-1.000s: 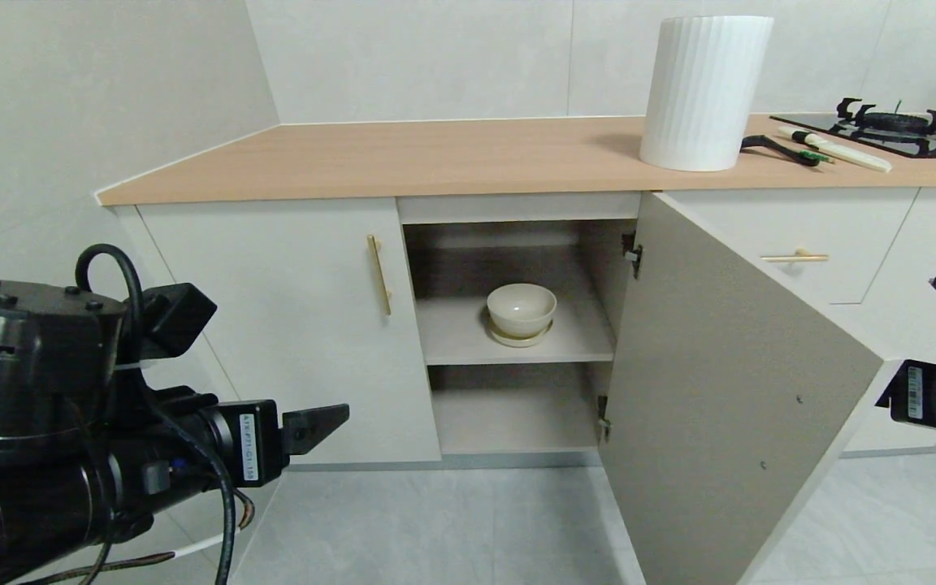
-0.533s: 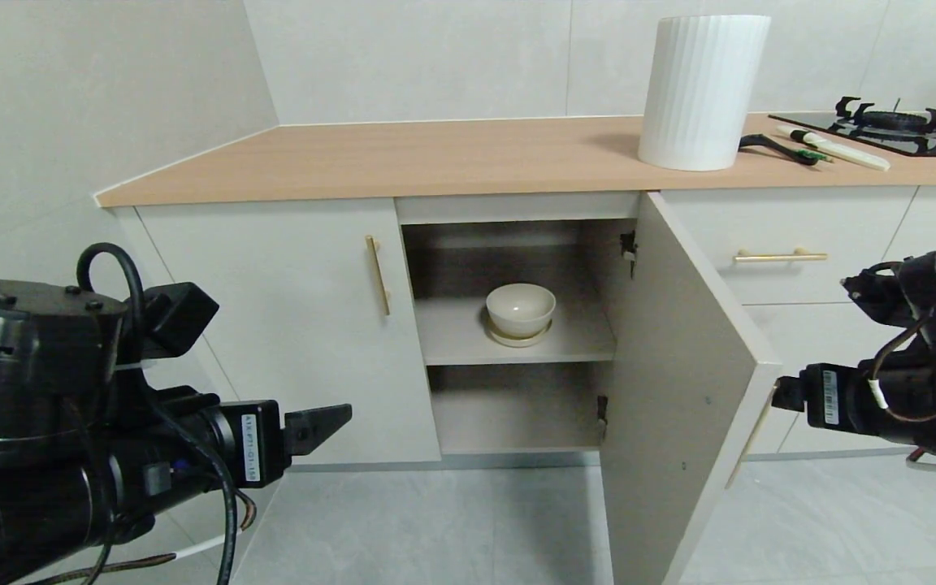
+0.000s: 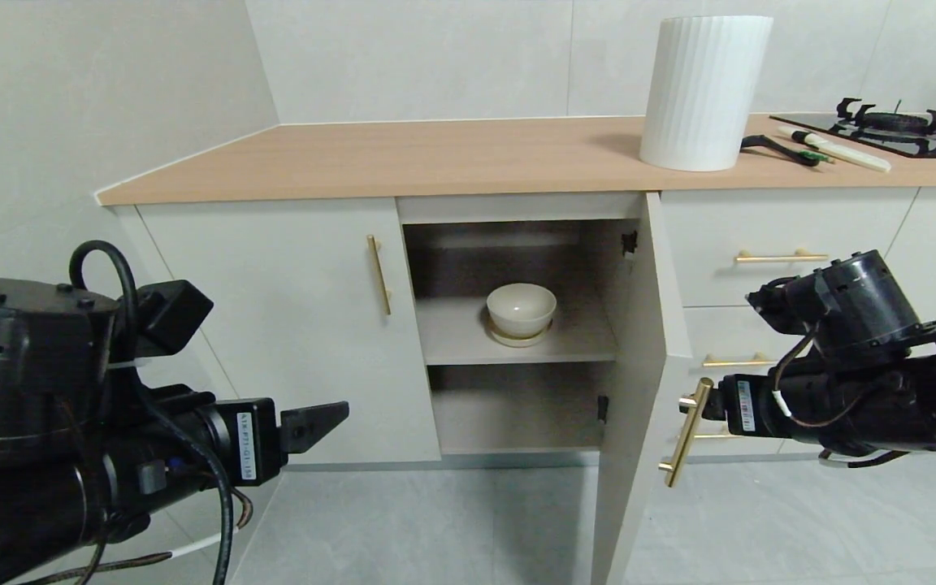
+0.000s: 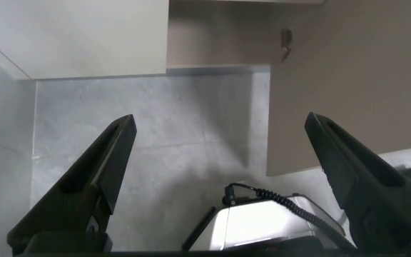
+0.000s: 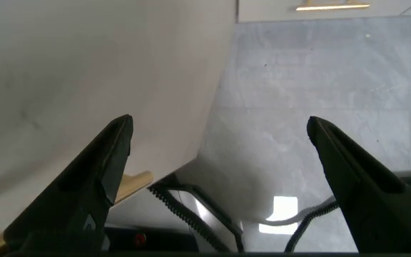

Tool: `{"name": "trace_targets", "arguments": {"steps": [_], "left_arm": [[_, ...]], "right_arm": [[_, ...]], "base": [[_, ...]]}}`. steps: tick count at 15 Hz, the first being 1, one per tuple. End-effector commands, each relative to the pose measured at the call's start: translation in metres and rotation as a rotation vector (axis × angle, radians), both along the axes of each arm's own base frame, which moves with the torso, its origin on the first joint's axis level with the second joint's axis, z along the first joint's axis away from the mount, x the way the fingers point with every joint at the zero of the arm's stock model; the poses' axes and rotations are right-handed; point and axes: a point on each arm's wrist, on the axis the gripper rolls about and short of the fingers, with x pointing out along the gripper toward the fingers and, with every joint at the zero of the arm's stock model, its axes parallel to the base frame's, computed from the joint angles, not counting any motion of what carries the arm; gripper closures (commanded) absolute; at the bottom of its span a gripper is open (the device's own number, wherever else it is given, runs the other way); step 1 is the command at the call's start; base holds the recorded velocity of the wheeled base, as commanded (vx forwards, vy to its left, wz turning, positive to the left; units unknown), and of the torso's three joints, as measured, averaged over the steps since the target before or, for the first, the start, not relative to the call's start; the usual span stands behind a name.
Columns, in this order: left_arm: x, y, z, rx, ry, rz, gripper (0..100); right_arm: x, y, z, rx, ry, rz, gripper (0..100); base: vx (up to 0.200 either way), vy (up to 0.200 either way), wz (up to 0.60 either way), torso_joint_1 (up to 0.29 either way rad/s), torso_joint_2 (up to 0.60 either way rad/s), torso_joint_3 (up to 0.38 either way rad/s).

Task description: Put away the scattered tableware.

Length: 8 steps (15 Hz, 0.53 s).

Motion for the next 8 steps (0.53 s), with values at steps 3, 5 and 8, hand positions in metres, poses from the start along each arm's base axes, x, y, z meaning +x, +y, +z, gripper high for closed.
{"name": "trace_targets", "arguments": {"steps": [3, 5, 8], "left_arm": [[-0.0011, 0.0007, 0.0007, -0.003, -0.004, 0.001, 0], [-0.0009, 0.0006, 0.0000, 0.000, -0.001, 0.001, 0], [-0.0010, 0.0007, 0.0007, -0.002, -0.004, 0.003, 0]], "right_arm": [[0.0146, 0.0133, -0.0057, -0.008, 0.014, 0.019, 0], [0.0146, 0.0119, -0.0078, -0.011, 0.022, 0.013, 0], [0.0154, 0.0123, -0.0090, -0.009, 0.025, 0.010, 0]], "base": [[0.000, 0.000, 0.00, 0.000, 0.00, 0.000], [0.000, 0.000, 0.00, 0.000, 0.00, 0.000], [-0.200, 0.000, 0.00, 0.006, 0.00, 0.002]]}}
